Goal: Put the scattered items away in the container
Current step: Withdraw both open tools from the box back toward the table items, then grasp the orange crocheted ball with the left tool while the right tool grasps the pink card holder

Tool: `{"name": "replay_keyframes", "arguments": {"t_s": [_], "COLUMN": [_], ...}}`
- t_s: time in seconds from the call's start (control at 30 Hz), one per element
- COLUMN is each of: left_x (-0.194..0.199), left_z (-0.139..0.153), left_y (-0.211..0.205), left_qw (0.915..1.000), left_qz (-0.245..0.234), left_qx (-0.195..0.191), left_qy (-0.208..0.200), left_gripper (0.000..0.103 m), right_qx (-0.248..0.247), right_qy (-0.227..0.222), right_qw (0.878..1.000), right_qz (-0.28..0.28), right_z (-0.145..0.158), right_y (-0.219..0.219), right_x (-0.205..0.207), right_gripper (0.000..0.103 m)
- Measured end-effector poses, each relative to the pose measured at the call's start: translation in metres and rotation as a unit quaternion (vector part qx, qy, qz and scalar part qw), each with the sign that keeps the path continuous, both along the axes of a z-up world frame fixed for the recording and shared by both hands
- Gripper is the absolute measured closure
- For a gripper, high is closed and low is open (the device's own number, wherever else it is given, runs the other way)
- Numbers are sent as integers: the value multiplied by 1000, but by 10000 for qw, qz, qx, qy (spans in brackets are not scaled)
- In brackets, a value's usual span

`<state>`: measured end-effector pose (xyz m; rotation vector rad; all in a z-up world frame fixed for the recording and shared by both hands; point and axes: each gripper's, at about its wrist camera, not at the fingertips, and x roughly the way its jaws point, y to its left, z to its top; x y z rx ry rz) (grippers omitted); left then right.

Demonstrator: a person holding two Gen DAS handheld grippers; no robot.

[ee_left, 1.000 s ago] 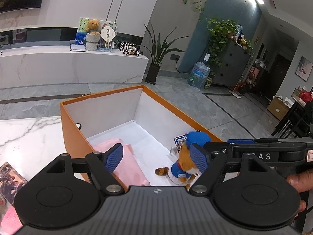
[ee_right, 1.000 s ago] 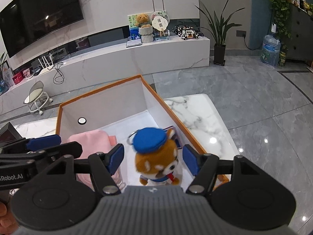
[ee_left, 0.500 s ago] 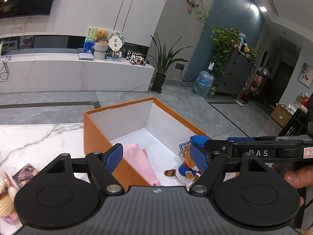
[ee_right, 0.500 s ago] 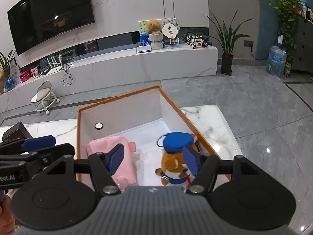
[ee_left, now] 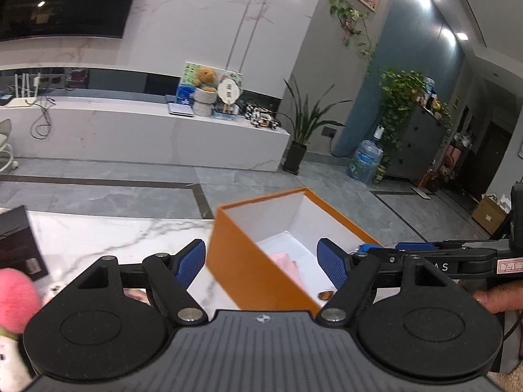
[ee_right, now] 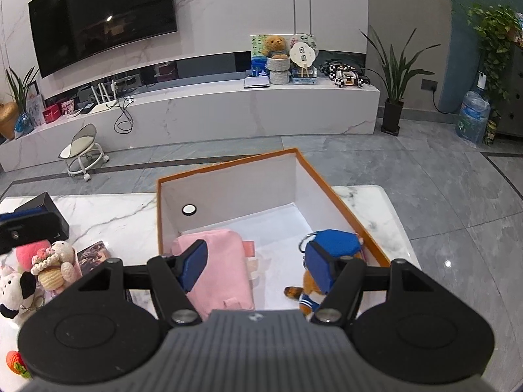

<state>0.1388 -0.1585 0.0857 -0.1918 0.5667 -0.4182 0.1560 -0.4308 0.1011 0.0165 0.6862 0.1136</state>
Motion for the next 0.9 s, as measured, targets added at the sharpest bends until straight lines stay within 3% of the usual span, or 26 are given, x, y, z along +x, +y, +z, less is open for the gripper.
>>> {"name": "replay_keyframes", "arguments": {"t_s": [0.53, 0.9], "left_x": [-30, -52], "left_z": [6, -1], "left_y": [82, 111], "left_qw": [9974, 9951], "left_qz": [717, 960], "left_qx": [40, 103], "left_qy": [67, 220], "left_gripper": [14, 14], "right_qx": [-95, -207], "right_qy": [-155, -158], "right_qw": [9984, 9943], "right_qz": [533, 1030], "right_z": [4, -1], "right_y": [45, 84], "right_x": [2, -3], "right_gripper": [34, 33]}}
